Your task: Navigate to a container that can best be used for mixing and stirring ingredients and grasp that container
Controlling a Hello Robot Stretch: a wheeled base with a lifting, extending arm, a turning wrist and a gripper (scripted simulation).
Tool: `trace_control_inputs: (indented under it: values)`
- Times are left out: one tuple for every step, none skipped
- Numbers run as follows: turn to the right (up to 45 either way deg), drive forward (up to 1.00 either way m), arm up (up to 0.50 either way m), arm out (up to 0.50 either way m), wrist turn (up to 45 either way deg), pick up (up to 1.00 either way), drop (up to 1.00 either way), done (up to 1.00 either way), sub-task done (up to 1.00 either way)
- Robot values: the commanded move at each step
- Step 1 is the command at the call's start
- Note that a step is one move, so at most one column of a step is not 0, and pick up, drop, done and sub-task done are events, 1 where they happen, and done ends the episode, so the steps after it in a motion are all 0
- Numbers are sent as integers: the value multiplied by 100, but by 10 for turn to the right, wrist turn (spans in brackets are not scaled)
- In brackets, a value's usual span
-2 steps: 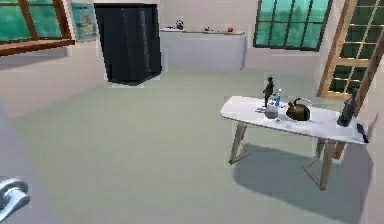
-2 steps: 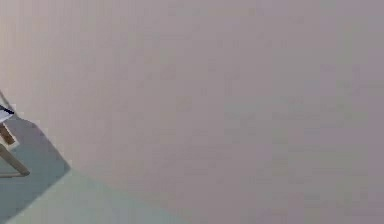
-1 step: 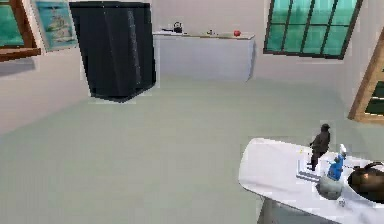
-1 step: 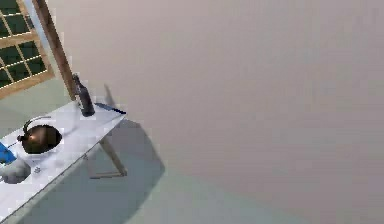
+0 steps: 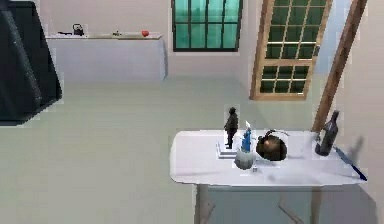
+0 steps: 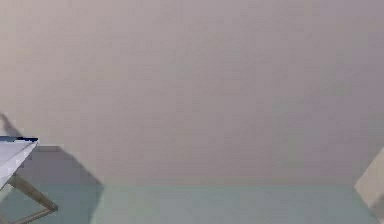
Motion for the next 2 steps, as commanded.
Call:
trace_control_inputs:
  values:
    - [0, 5, 0, 0, 0, 0, 0, 0, 0]
    - [-300, 0, 0, 0, 0, 0, 0, 0, 0]
